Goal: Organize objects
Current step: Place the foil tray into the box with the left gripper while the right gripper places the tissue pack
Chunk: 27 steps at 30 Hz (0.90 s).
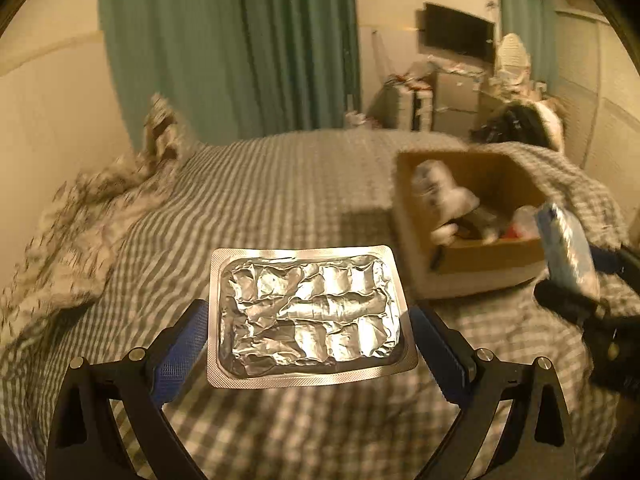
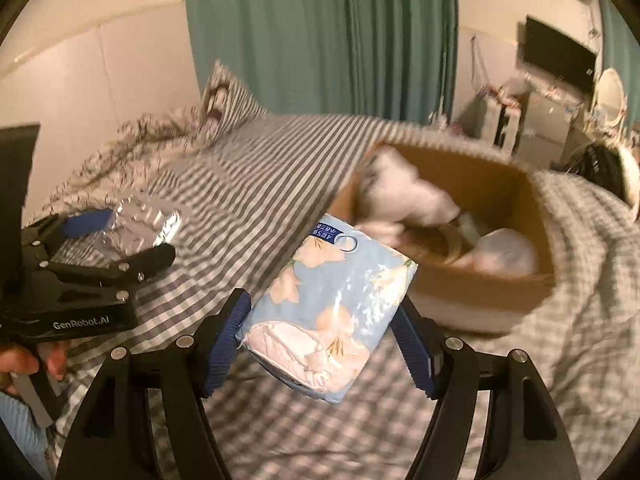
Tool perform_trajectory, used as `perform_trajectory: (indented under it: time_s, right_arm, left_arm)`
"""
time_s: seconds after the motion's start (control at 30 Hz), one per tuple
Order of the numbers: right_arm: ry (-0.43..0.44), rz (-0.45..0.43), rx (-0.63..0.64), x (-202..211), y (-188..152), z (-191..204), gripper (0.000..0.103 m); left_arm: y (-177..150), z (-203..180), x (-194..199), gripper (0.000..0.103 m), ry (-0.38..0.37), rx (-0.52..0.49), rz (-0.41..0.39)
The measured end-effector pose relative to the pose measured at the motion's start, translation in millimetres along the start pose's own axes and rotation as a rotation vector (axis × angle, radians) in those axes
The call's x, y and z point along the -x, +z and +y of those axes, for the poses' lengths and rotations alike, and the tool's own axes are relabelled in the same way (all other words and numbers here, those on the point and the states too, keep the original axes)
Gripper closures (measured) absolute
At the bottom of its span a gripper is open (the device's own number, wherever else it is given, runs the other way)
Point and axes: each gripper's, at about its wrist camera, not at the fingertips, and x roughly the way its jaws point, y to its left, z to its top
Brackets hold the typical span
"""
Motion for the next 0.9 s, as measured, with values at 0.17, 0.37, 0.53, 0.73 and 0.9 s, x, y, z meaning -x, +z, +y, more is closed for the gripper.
perform_trajectory:
  time_s: [0.17, 0.37, 0.53, 0.73, 0.9]
  right_arm:
    - [-0.073, -0.099, -0.026, 47, 30, -52, 0.032]
    - [-0.103, -0.164, -0.047, 59, 66, -99, 0.032]
    - [-0.081, -0.161, -0.101, 26, 93, -138, 0.032]
    - [-0.034, -0.116, -0.119, -33, 101, -164, 0.031]
    - [0.008, -0.098, -0.187, -68, 90, -185, 0.014]
  left_arm:
    - [40, -40, 9, 0.003, -0.109, -0.013, -0.047]
    - [88, -91, -12, 0.003, -0.158, -0.058, -0.075]
    - [110, -120, -52, 0.003, -0.154, -0.089, -0.053]
    - [117, -138, -105, 0.002, -0.185, -0.089, -0.039]
    - [107, -146, -142, 0.000, -0.216, -0.108, 0.026]
